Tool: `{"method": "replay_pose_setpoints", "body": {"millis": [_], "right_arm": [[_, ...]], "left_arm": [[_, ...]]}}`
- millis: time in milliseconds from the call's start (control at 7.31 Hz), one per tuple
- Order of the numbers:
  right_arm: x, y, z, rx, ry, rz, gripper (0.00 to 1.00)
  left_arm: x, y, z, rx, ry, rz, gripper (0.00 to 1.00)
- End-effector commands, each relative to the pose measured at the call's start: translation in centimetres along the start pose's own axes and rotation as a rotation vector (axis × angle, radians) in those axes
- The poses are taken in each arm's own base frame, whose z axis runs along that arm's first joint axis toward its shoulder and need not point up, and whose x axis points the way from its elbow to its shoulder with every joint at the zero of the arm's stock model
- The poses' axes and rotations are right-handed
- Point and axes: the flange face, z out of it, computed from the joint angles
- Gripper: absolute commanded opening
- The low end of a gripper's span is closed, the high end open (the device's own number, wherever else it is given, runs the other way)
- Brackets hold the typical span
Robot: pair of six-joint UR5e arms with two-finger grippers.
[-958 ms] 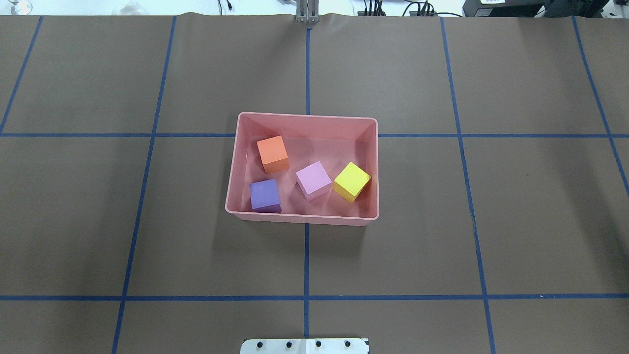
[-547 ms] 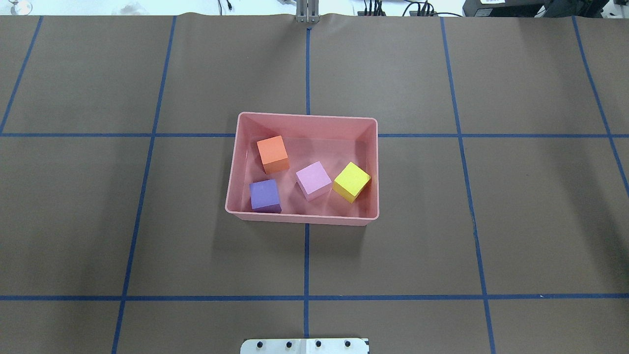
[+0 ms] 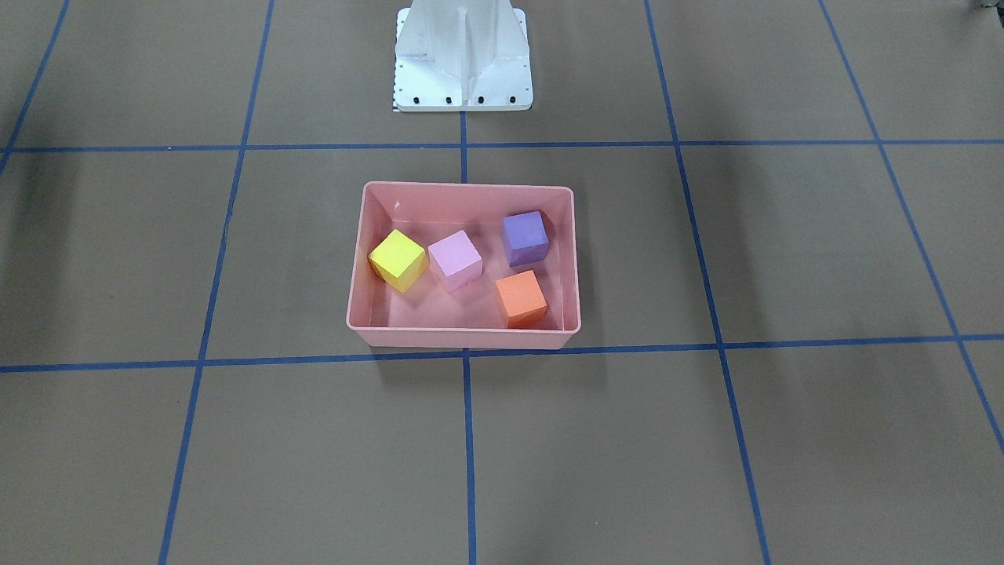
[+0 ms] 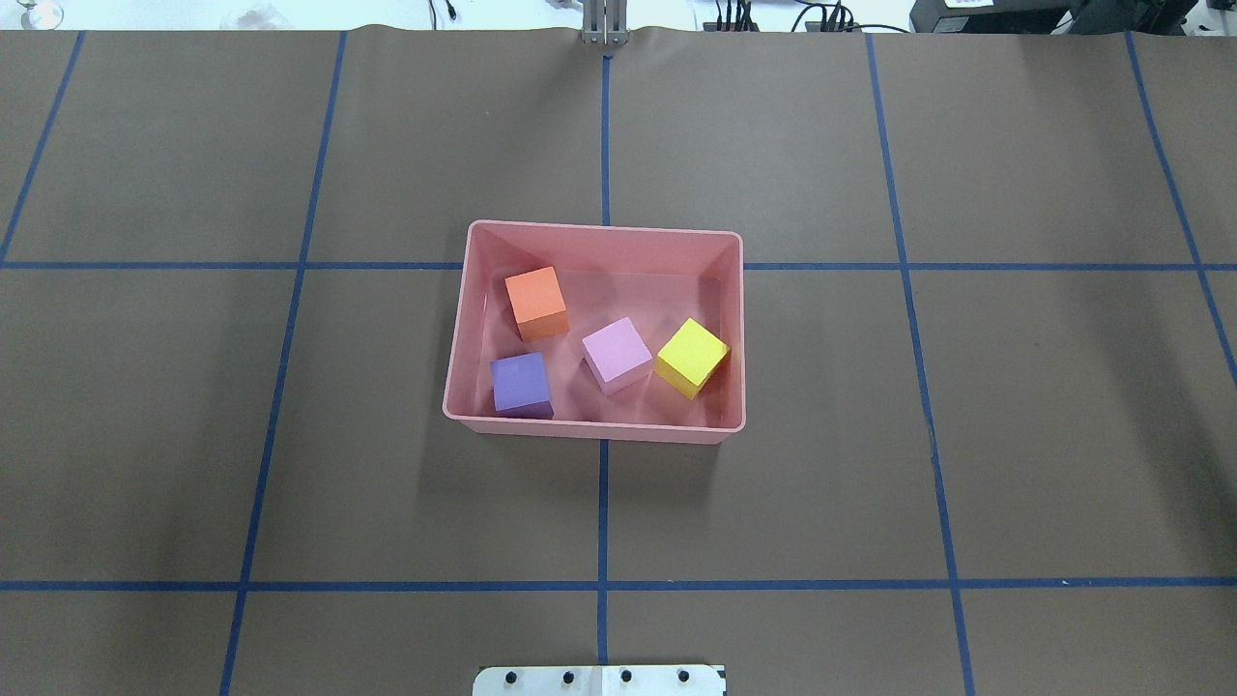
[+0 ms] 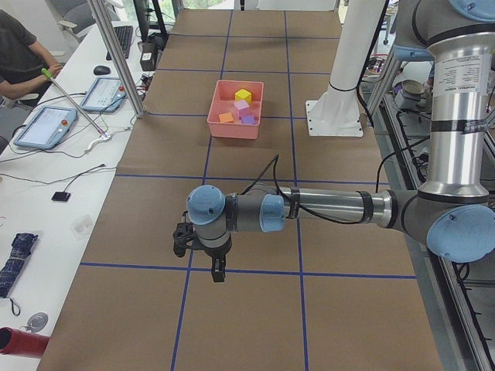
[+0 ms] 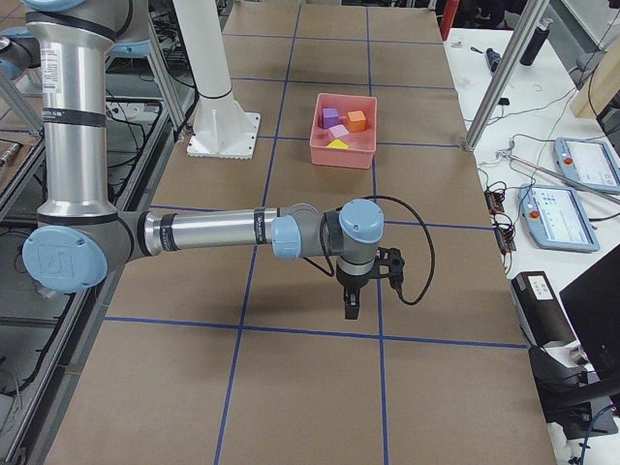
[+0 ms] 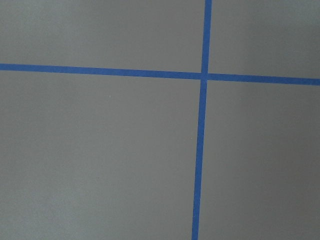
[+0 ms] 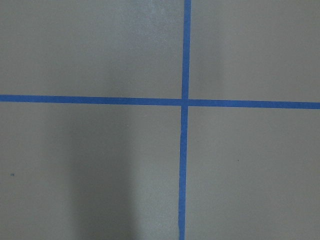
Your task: Place blocks into pink bin with both arms
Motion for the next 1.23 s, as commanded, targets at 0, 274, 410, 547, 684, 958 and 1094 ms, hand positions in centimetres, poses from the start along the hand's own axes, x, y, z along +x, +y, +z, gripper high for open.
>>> {"method": "replay_pose_setpoints", "body": {"millis": [0, 274, 410, 547, 684, 958, 1094], "right_arm": [[-0.01, 0.02, 0.0, 0.0, -0.001, 0.0, 1.0], [0.18, 0.3, 0.19, 0.007, -0.004, -0.006, 1.0], [0.3, 0.32, 0.32, 0.012, -0.004, -0.01, 1.0], [0.3, 0.32, 0.32, 0.012, -0.004, -0.01, 1.0], [0.25, 0.31, 0.26, 0.013, -0.004, -0.011, 1.0], [0.25, 0.31, 0.26, 0.013, -0.004, -0.011, 1.0], [0.25, 0.31, 0.26, 0.013, -0.004, -0.011, 1.0]], "left_arm": [[0.02, 0.0, -0.02, 0.0, 0.0, 0.002, 1.0], [0.02, 0.0, -0.02, 0.0, 0.0, 0.005, 1.0], [0.08, -0.01, -0.08, 0.002, 0.0, 0.004, 1.0], [0.08, -0.01, -0.08, 0.002, 0.0, 0.004, 1.0], [0.13, -0.01, -0.13, 0.003, 0.0, 0.004, 1.0], [0.38, -0.03, -0.39, 0.007, 0.0, 0.008, 1.0], [0.38, -0.03, -0.39, 0.007, 0.0, 0.008, 1.0]]}}
